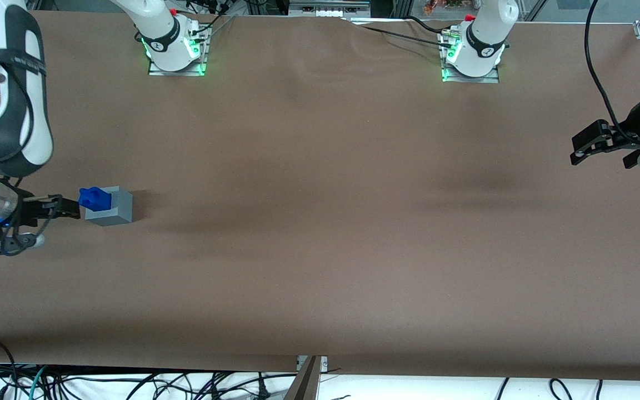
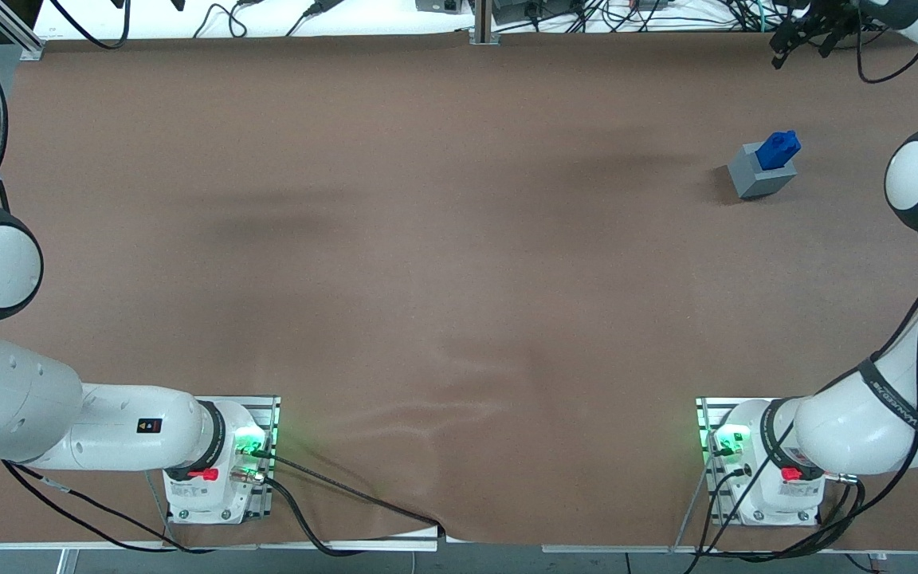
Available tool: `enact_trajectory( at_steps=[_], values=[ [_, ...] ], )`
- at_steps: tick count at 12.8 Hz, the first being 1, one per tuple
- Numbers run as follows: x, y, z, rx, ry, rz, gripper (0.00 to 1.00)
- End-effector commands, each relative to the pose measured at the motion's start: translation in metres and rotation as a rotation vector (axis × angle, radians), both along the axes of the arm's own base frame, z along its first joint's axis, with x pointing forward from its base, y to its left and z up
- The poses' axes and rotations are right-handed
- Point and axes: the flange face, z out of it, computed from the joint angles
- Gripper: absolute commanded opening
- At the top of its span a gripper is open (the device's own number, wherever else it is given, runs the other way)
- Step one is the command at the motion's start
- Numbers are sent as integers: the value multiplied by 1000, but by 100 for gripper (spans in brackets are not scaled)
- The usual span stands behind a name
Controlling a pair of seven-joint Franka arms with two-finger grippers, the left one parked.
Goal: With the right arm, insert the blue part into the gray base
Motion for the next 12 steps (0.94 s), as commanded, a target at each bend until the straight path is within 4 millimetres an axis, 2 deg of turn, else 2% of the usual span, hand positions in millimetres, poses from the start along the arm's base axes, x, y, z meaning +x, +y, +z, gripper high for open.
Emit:
enact_trajectory(
  at_steps=[1,2,4,5,7,8,9,10,12],
  values=[
    [-1,21,58,5,-3,37,100],
    [-1,24,79,3,-22,44,100],
    [-3,49,116,-3,-83,73,100],
    [-7,55,133,-7,-119,84,100],
    [-14,57,166,4,-216,96,100],
    [-24,53,177,14,-234,90,100],
    [-31,50,170,30,-222,86,100],
    [-36,42,173,43,-247,57,100],
    [-56,39,169,61,-216,-14,100]
  ],
)
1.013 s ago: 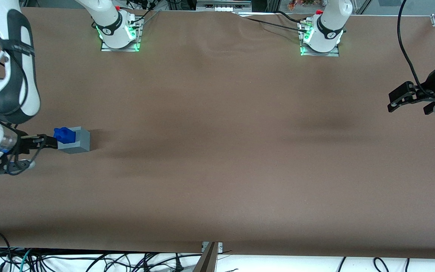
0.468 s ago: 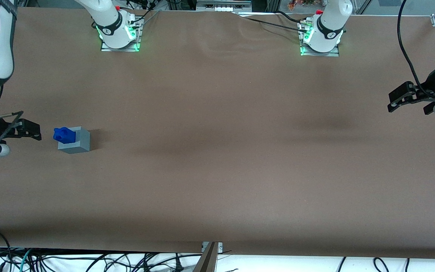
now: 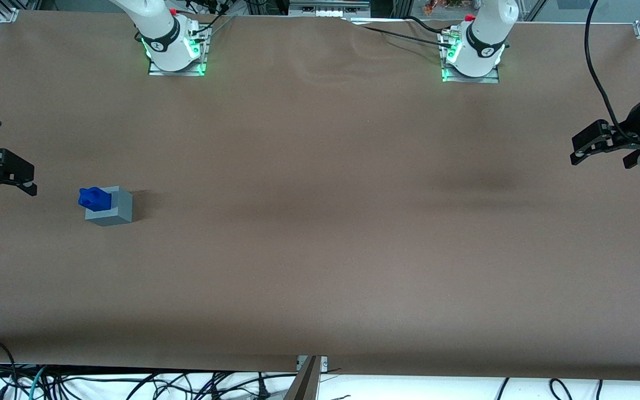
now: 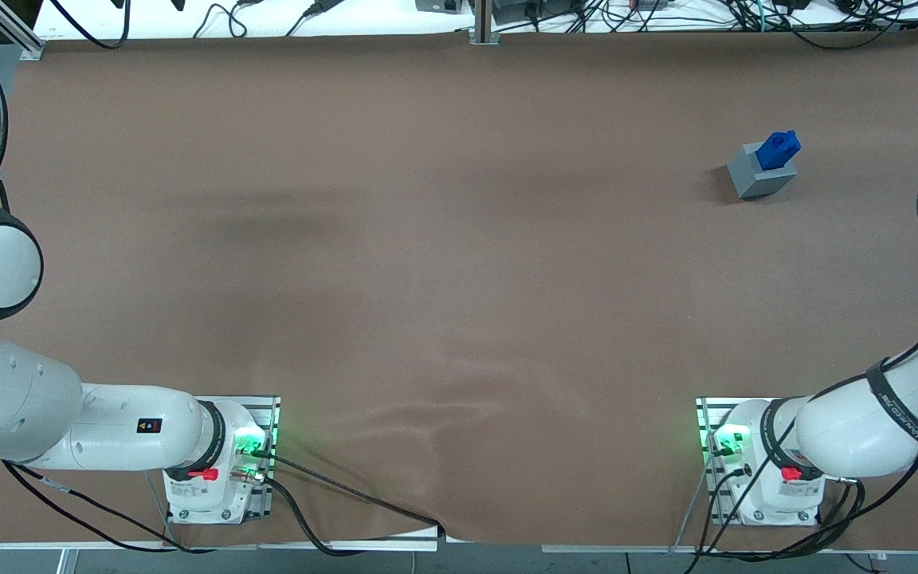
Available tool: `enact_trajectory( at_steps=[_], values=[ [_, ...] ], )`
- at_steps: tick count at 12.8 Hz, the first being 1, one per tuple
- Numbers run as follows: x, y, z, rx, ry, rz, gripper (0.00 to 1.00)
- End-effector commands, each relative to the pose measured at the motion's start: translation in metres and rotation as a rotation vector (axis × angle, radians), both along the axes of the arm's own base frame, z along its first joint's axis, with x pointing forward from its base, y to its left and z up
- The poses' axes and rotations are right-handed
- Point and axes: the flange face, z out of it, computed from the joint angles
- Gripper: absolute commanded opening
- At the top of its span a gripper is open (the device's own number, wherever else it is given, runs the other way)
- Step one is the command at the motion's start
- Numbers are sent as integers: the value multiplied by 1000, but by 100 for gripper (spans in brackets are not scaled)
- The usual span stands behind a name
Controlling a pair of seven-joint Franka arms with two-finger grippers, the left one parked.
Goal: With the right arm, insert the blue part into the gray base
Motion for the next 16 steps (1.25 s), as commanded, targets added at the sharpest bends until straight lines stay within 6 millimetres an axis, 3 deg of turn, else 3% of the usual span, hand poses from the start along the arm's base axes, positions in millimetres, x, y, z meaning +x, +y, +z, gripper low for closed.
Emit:
enact_trajectory(
  at_steps=[1,3,6,9,16],
  values=[
    [-36,-2,-8,22,39,-47,100],
    [-55,-8,-9,20,77,-50,100],
    [-65,-3,-5,-28,115,-77,100],
    [-65,-14,-13,-18,142,-107,100],
    [-50,-18,-31,-20,158,-98,100]
  ],
)
